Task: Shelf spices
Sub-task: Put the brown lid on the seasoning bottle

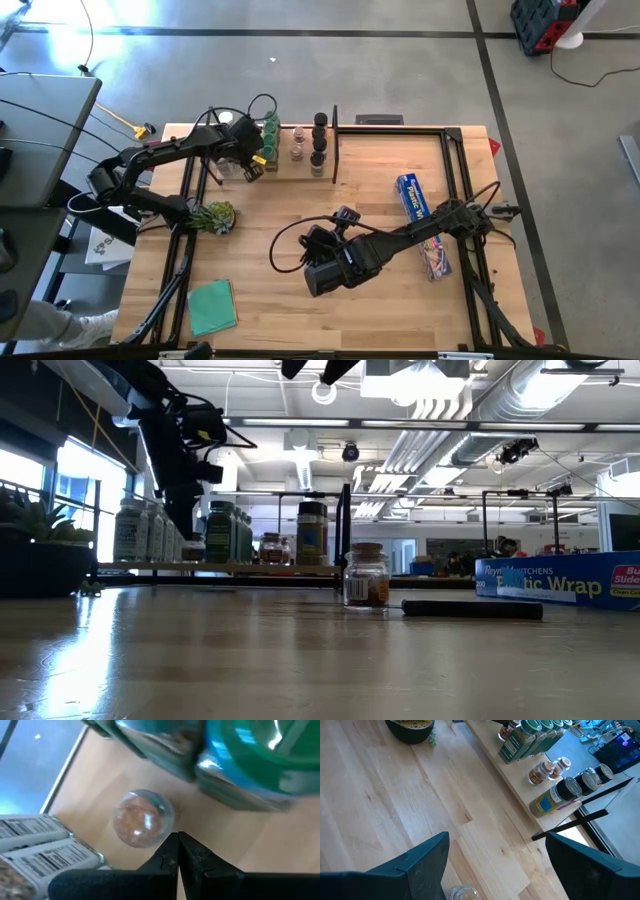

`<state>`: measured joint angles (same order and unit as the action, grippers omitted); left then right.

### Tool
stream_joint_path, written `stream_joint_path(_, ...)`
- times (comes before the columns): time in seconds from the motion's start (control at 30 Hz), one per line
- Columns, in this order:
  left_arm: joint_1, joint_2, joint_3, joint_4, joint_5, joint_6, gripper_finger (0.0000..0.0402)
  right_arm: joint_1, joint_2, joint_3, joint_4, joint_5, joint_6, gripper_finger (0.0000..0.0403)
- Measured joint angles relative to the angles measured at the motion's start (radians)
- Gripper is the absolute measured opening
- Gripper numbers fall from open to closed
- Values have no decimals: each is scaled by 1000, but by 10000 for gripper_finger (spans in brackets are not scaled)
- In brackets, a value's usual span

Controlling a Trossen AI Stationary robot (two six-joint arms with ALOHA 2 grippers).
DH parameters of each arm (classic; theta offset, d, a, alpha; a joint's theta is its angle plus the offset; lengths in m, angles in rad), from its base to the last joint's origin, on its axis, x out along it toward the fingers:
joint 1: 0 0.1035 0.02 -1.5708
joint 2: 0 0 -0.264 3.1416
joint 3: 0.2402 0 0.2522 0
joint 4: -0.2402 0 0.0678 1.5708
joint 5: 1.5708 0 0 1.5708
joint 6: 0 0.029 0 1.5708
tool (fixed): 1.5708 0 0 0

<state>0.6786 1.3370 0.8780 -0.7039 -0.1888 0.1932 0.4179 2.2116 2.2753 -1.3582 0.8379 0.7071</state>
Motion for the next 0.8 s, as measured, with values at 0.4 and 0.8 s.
stream_joint_path(0.4, 108, 11, 0, 82, -22, 36, 0, 1, 0, 0, 1, 0, -8, 326)
stream_joint_path(0.8, 91, 4, 0, 104, 28, 6, 0, 1, 0, 0, -3, -2, -8, 326)
